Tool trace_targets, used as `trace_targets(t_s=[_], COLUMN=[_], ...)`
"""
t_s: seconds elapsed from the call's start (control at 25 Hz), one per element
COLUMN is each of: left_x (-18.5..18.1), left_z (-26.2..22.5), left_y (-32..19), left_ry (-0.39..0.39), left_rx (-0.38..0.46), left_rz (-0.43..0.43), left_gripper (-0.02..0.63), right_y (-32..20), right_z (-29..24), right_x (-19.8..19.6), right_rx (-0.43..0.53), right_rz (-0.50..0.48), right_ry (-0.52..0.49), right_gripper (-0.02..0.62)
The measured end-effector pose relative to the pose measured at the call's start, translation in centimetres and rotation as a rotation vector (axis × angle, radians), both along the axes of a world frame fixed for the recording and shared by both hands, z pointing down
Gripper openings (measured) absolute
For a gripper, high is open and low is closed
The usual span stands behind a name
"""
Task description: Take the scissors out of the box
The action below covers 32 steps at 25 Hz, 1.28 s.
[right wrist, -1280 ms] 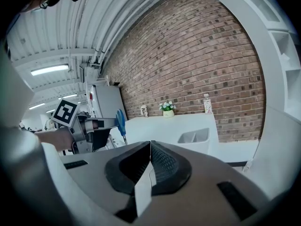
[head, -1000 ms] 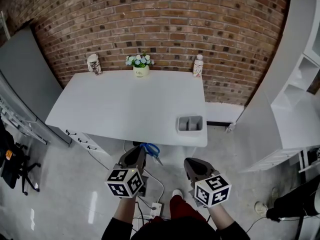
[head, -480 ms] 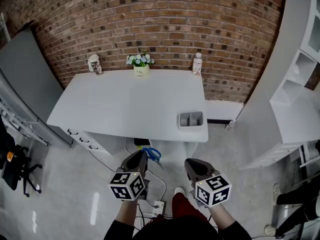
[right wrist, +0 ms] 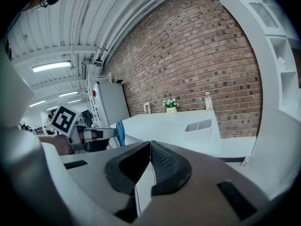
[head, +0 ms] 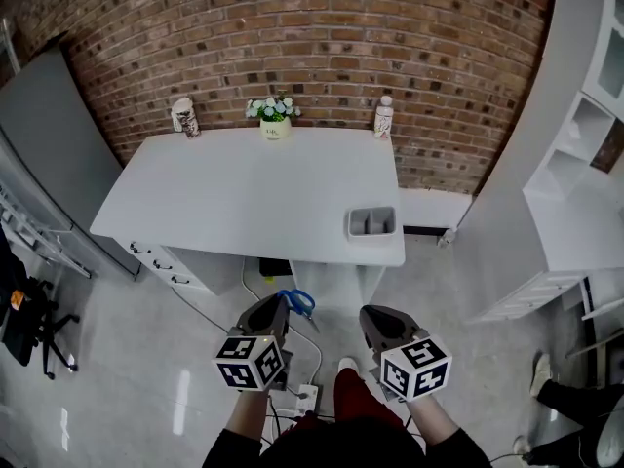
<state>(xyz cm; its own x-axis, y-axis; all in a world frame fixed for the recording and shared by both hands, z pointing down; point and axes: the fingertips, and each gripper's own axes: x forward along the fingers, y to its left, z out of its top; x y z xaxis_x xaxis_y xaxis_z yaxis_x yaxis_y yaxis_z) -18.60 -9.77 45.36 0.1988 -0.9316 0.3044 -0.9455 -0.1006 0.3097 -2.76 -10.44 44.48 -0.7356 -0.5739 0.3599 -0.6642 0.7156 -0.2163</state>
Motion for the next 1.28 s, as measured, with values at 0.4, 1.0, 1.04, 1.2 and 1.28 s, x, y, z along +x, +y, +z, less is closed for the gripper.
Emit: trace_targets(t_s=[0.4, 1.0, 1.04, 1.2, 1.28], left_x=[0.7, 0.4, 0.5, 0.5, 0.5], left_z=[1.3, 1.9, 1.9, 1.9, 1.9], left_y=[3.2, 7.7, 8.0, 9.1, 9.6], left_ry=[0.008, 0.015, 0.016, 0.024, 0.026], left_rx=[-0.020, -0.034, -0.035, -0.038, -0.041], left_rz=[0.003, 0.003, 0.004, 0.009, 0.012], left_gripper=[0.021, 0.021, 0.021, 0.021, 0.021], right_y=[2.6, 6.5, 6.8, 7.9, 8.4], right_z=[0.3, -0.1, -0.1, -0.2, -0.2], right_x=[0.2, 0.3, 0.3, 0.4, 0.5], right_rx=[0.014, 0.051, 0.050, 0.045, 0.041], right_rz=[-0.012, -0.014, -0.013, -0.003, 0.001], right_ry=[0.011, 0.037, 0.038, 0.041, 0.044], right_gripper=[0.008, 0.008, 0.008, 0.008, 0.008])
